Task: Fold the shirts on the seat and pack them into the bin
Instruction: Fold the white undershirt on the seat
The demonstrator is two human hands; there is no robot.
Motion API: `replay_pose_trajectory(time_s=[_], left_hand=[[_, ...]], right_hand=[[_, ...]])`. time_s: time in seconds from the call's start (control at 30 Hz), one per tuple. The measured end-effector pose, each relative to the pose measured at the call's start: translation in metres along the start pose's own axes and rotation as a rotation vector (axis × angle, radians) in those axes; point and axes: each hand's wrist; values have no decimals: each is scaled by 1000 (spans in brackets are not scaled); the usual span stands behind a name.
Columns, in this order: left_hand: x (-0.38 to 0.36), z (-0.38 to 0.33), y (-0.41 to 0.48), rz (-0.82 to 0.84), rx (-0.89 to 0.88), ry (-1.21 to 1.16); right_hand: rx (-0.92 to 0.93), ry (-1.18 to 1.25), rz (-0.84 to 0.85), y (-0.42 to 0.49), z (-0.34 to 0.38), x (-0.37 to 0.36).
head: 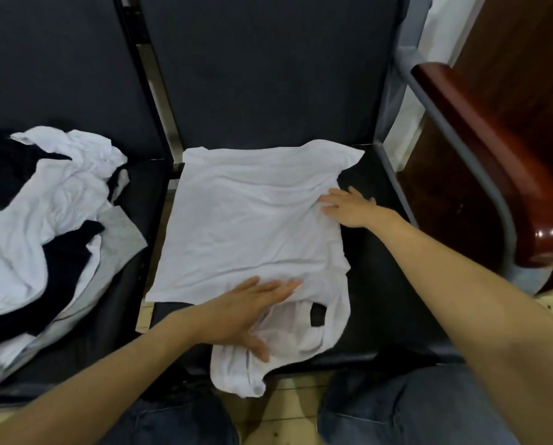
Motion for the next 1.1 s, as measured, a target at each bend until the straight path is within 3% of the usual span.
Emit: replay_pose_trajectory(time_s=[0.03,0.1,0.17,0.2,0.23,0.33,0.43,0.53,0.67,0.83,0.9,1.03,1.1], left_hand=[[5,1,-3,-36,28,-137],[11,0,-3,-268,107,-418],[11,-1,7,-524,222,-483],[10,-2,13,-576,289,-445],[8,-2,17,-567,357,-370],[-6,0,25,-323,532,-82],[-4,-4,31,-213,592,-112],[9,1,38,-223,578,-198],[0,-10,0,-638,549,-380],[-77,-52,-73,-977,798,-428],[-102,-69,-84,-970,918,-673],[-110,-96,-85,-816,1079,-1549],[-115,-96,-82,-760,1046,-1686]], right_hand=[[30,20,-37,1,3,-3],[94,76,-202,-10,12,-14],[140,131,-395,-37,23,-27],[148,140,-447,-53,29,-35],[141,139,-451,-70,34,-43],[38,180,-247,-121,52,-69],[32,400,-179,-157,66,-99],[47,632,-297,-183,77,-115],[-64,1016,-499,-209,87,-120],[-166,1210,-458,-237,99,-141],[-214,1230,-461,-238,106,-149],[-227,1317,-488,-235,117,-150],[-180,1373,-480,-235,120,-146]])
Point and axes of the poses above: each hand's wrist, its own y-axis towards the middle knuckle, its own x-axis out of the back of the hand, z = x × y, and after that the axes turned 14 degrees about x, right-handed
